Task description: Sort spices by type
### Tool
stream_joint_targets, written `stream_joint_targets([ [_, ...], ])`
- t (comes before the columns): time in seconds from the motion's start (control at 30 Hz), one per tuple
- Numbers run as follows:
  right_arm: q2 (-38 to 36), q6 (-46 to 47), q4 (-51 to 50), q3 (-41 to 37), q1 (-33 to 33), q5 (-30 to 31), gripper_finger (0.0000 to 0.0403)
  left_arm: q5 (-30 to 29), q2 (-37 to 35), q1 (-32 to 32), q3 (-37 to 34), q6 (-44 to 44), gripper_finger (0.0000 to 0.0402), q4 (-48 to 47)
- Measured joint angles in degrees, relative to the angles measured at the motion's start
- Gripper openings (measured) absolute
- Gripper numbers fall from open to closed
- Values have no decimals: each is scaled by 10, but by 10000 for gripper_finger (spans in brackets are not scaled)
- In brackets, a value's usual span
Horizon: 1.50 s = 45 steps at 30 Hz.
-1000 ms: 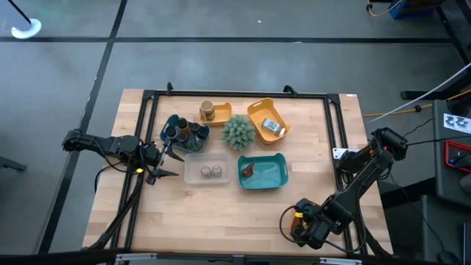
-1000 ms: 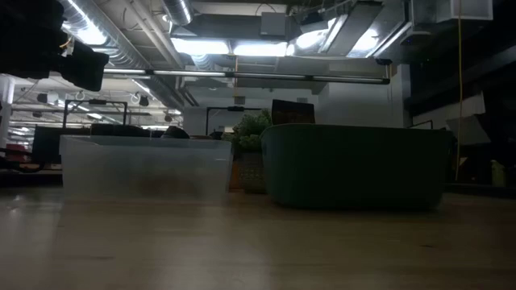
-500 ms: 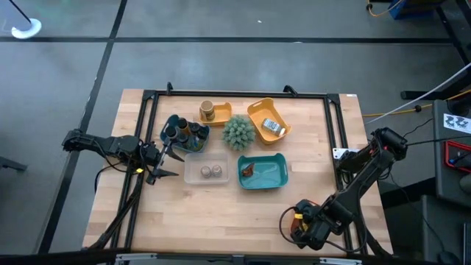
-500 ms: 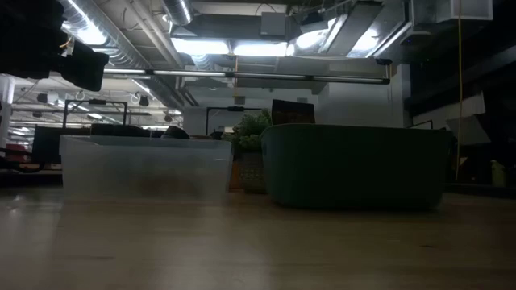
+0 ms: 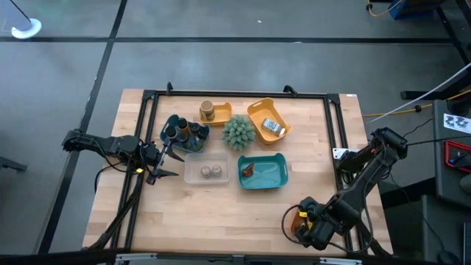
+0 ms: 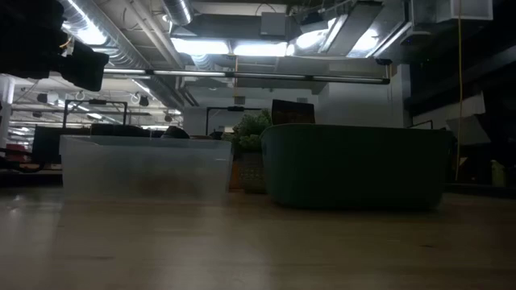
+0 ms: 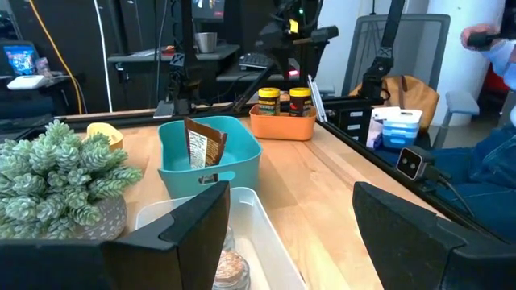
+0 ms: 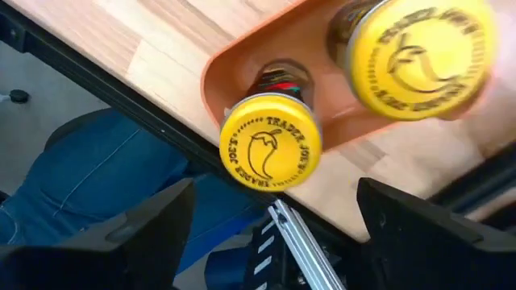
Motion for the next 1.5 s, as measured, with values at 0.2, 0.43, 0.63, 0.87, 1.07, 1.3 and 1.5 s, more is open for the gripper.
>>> stream_joint_targets([
  [0.2,0,-96,-82,54,0,97,344,0,0,0,0,0,251,0],
  [0.43,0,-172,-183,135,0,219,344,0,0,0,0,1,251,0],
  [0.63,0,-242,-253,206,0,381,344,0,0,0,0,1,251,0],
  [0.87,-25,-328,-278,242,-26,531,344,0,0,0,0,2,251,0],
  [1.07,-56,-392,-278,242,-111,533,344,0,0,0,0,2,251,0],
  [1.3,-63,-535,-249,241,-219,524,344,0,0,0,0,0,251,0],
  [1.5,-63,-713,-124,223,-307,455,344,0,0,0,0,0,251,0],
])
